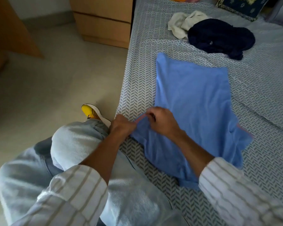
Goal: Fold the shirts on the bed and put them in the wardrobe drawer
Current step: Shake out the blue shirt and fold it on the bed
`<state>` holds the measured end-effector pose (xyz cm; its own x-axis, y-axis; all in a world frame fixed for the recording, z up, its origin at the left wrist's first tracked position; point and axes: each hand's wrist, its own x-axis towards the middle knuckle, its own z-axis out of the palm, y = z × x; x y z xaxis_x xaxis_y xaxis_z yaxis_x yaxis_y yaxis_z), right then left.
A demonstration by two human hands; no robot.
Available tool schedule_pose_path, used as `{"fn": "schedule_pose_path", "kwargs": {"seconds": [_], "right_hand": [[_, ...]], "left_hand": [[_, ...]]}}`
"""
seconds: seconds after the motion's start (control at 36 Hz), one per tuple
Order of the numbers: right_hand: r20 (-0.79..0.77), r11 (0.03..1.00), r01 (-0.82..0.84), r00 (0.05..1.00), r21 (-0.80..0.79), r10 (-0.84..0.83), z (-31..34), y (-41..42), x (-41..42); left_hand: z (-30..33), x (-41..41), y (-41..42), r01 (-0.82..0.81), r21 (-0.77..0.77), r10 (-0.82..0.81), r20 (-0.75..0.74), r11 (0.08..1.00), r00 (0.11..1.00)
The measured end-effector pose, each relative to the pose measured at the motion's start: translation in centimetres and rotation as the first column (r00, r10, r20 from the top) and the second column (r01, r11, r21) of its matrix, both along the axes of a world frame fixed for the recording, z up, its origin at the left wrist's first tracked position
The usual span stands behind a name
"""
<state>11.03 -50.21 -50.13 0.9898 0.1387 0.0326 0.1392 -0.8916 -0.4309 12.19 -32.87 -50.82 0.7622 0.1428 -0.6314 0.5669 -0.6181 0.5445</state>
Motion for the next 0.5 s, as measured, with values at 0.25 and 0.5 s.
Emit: {"fn": "schedule_pose_path", "kwargs": {"seconds": [0.25, 0.5], "right_hand": [[-0.401, 0.764, -0.211, 0.913, -0.610, -0.069, 2.3, 2.1, 8.5], [-0.385, 0.854, -0.279, 0.917, -0.438, 0.103, 1.1, 2.4, 10.1]], "left_hand": [[-0.6, 0.5, 0.0, 0.038, 0.055, -0.038, -0.010, 0.998, 0.999], [-1.3, 0.8, 0.6, -0.001, 0.103, -0.001, 0.018, 0.995, 1.000]]}}
